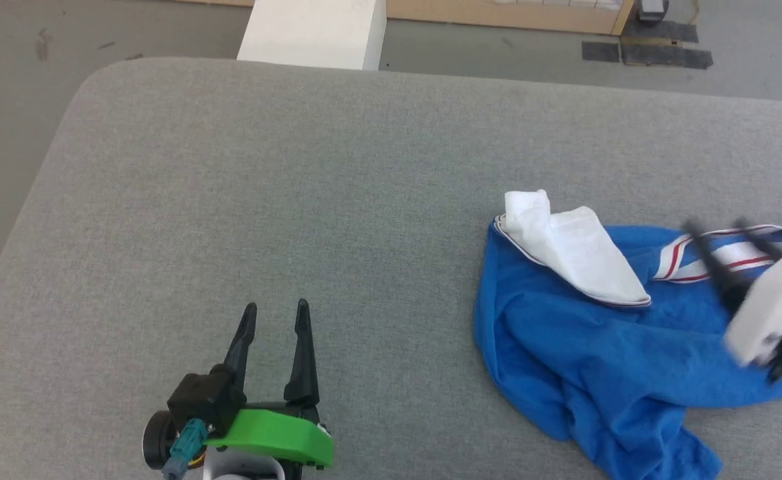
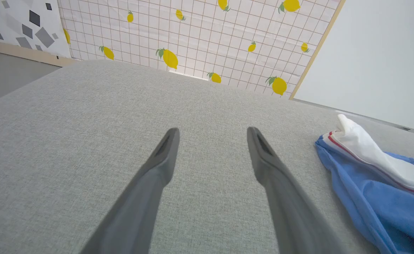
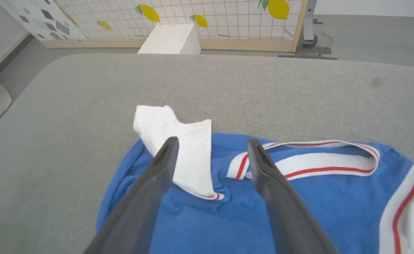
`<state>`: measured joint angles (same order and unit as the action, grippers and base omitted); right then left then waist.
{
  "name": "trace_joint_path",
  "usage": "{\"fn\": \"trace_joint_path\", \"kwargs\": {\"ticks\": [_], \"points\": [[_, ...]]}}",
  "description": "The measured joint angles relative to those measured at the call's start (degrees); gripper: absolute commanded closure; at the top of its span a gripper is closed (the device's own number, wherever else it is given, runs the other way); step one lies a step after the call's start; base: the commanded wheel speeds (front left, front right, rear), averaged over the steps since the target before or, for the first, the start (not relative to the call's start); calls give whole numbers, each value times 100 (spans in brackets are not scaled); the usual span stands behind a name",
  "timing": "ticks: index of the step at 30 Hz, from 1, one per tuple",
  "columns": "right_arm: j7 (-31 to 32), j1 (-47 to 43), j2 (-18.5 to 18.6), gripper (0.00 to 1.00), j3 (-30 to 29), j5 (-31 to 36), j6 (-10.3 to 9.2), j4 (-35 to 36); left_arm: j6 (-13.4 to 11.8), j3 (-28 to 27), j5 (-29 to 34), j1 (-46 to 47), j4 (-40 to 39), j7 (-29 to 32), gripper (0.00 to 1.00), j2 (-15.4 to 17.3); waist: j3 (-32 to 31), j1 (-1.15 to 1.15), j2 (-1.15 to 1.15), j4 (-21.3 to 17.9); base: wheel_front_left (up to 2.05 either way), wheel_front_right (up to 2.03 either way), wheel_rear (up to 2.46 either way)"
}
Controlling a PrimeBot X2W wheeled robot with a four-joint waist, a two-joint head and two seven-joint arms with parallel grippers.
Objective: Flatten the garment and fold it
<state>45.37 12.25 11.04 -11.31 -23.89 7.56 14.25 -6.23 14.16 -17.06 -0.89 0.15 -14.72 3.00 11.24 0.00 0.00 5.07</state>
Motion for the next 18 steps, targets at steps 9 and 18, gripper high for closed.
{"fn": "trace_joint_path", "kwargs": {"ticks": [9, 18], "points": [[1122, -1271, 374, 0, 1511, 231, 0, -111, 23, 66, -27, -51, 58, 0, 0, 0, -66, 0, 0, 300, 0, 0, 0], [501, -982, 322, 100, 1873, 485, -1, -1191, 66, 143, -60, -51, 187, 0, 0, -1, -199, 0, 0, 439, 0, 0, 0]]}}
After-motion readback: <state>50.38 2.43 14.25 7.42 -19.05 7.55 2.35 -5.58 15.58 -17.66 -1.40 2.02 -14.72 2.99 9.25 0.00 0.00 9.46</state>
